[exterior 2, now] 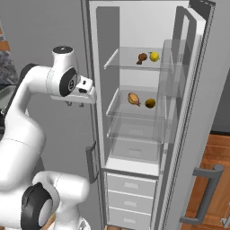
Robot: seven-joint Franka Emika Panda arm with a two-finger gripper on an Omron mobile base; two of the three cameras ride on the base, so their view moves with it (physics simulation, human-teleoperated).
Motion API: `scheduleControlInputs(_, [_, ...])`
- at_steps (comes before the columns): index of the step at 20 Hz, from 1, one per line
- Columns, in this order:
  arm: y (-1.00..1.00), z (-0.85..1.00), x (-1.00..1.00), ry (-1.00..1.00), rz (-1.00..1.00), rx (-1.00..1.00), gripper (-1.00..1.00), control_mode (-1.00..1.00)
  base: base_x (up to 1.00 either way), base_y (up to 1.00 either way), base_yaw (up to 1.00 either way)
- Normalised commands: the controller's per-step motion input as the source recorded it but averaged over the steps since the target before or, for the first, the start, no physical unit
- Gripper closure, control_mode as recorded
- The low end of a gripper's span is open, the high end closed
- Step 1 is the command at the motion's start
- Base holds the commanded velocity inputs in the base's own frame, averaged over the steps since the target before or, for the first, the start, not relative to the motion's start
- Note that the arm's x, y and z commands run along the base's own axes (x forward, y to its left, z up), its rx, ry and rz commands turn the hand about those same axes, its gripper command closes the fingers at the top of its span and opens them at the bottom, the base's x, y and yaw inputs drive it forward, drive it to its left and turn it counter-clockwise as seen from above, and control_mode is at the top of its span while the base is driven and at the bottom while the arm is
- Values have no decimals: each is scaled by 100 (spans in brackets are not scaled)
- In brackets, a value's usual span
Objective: Place one lemon and one chicken drumstick in each tupperware on the nearby counter, to pack two identical lunches.
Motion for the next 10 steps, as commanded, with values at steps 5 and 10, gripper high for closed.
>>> scheduleControlInputs(5, [0, 0, 1, 0, 0, 0, -100, -100, 0, 0, 0])
scheduleControlInputs(10, [-27, -2, -25, -14, 0, -1, -100, -100, 0, 0, 0])
